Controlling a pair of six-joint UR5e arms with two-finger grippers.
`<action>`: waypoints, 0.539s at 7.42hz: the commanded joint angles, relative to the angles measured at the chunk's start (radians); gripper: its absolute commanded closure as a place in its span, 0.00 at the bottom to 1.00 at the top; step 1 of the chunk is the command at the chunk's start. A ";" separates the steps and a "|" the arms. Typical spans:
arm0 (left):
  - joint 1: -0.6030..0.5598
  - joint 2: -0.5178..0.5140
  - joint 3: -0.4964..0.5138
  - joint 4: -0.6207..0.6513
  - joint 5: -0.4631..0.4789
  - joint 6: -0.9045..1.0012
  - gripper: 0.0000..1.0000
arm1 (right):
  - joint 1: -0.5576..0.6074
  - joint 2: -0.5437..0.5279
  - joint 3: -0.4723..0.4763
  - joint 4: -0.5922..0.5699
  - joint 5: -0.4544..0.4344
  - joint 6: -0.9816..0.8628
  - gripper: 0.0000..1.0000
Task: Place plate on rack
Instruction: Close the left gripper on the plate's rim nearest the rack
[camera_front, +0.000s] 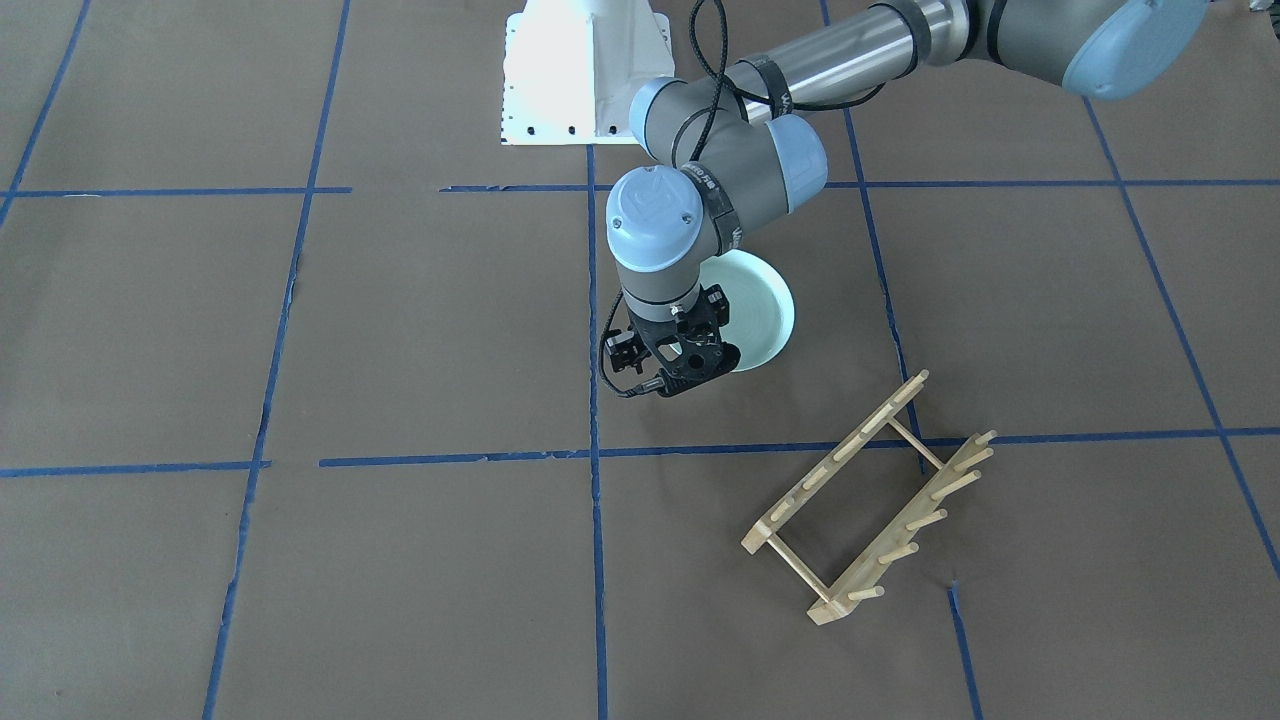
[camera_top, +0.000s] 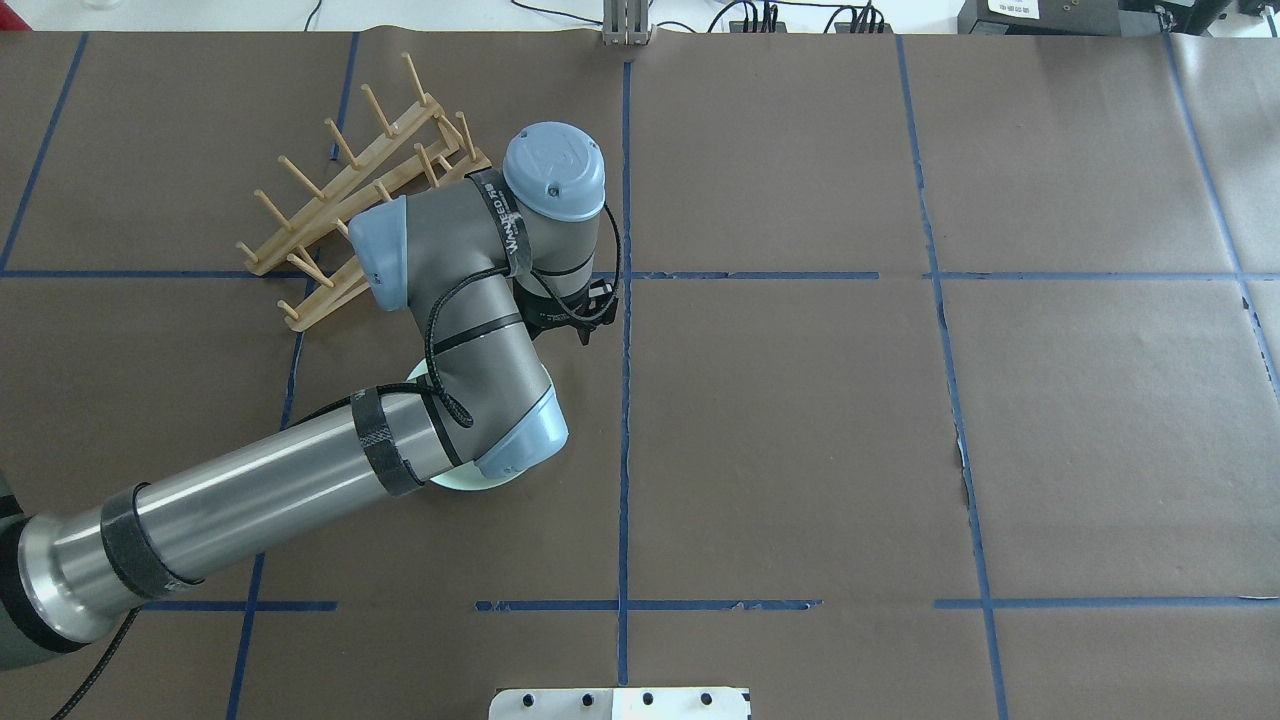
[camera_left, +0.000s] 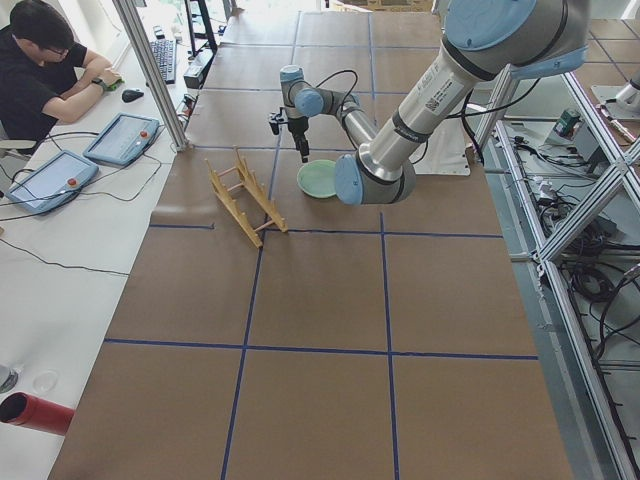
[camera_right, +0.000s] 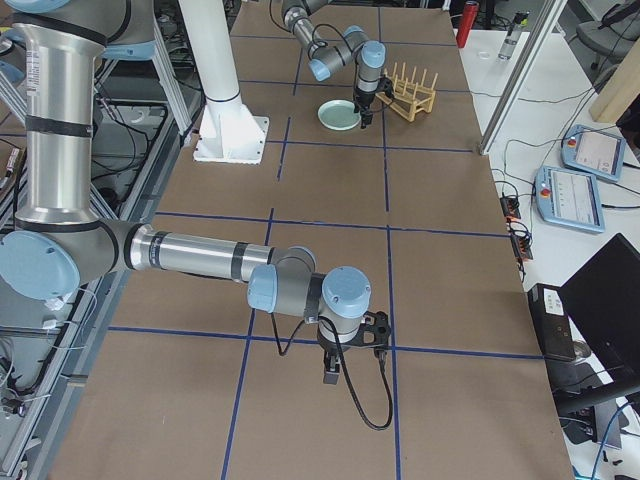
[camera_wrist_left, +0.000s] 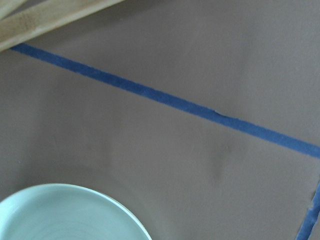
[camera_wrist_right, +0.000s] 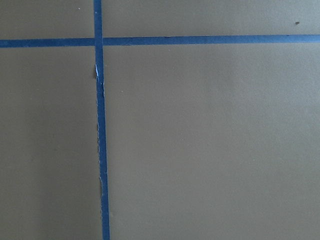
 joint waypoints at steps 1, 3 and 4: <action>0.015 0.006 -0.003 0.001 0.000 -0.019 0.45 | 0.000 0.000 0.000 0.000 0.000 0.000 0.00; 0.023 0.017 -0.004 0.003 -0.001 -0.022 0.45 | 0.000 0.000 0.000 0.000 0.000 0.000 0.00; 0.024 0.019 -0.004 0.003 -0.001 -0.022 0.45 | -0.001 0.000 0.000 0.000 0.000 0.000 0.00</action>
